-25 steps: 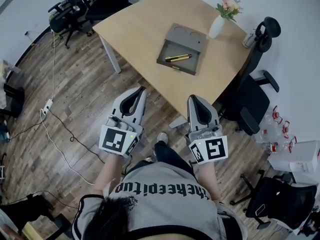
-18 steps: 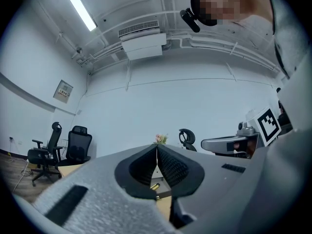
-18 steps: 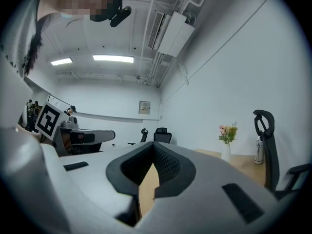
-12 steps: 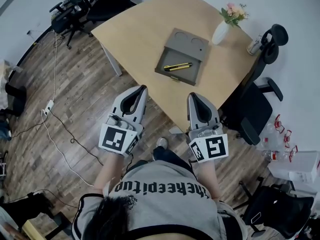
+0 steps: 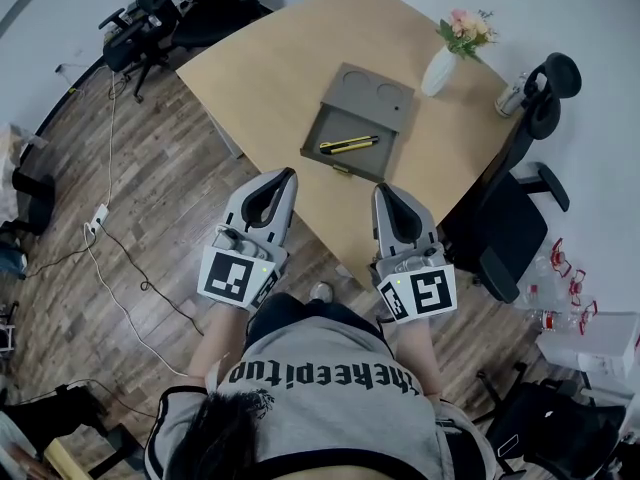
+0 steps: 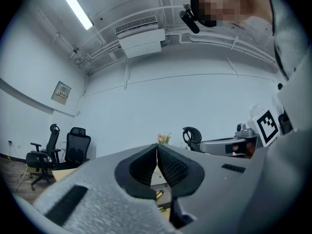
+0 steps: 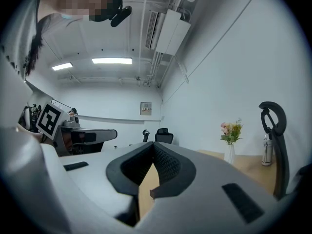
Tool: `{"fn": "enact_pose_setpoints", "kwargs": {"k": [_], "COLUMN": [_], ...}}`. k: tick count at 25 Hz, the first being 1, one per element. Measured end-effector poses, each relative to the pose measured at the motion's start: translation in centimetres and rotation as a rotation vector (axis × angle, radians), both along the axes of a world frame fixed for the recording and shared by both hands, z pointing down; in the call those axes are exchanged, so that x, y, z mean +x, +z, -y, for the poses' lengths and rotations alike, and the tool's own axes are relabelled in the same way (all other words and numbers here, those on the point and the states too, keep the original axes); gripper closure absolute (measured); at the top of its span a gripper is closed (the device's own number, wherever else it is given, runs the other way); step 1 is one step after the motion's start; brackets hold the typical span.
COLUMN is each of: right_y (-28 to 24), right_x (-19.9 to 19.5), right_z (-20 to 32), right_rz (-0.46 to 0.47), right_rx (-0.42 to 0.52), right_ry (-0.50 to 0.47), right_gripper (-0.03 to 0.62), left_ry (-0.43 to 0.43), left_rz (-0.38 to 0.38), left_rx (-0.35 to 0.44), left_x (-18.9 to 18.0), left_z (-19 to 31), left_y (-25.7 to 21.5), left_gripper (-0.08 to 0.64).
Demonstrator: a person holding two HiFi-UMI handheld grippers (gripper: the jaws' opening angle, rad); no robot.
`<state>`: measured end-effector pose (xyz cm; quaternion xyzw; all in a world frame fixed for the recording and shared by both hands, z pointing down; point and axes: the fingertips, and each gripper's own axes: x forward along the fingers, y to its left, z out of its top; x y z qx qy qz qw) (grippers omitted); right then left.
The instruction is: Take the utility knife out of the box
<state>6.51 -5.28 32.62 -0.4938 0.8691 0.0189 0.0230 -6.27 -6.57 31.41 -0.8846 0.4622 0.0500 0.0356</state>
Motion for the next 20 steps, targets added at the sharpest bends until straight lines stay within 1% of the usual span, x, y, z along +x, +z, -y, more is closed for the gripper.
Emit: {"fn": "enact_pose_setpoints", "kwargs": {"k": [4, 11, 20], "right_y": [0.1, 0.1, 0.1], "right_x": [0.5, 0.8, 0.8], "right_z": [0.6, 2.0, 5.5], "right_rz": [0.008, 0.008, 0.007], "right_rx": [-0.004, -0.005, -0.013], "right_ry": [-0.005, 0.010, 0.093], "right_gripper": [0.586, 0.586, 0.586], "left_ry": [0.000, 0.018, 0.116], "left_rz": [0.014, 0.017, 0.014], "left_rx": [-0.007, -0.009, -0.020], "left_x": [0.6, 0.9, 1.5], "left_z": [0.6, 2.1, 6.4], "left_y": [0.2, 0.2, 0.5], "left_gripper": [0.541, 0.541, 0.541]}}
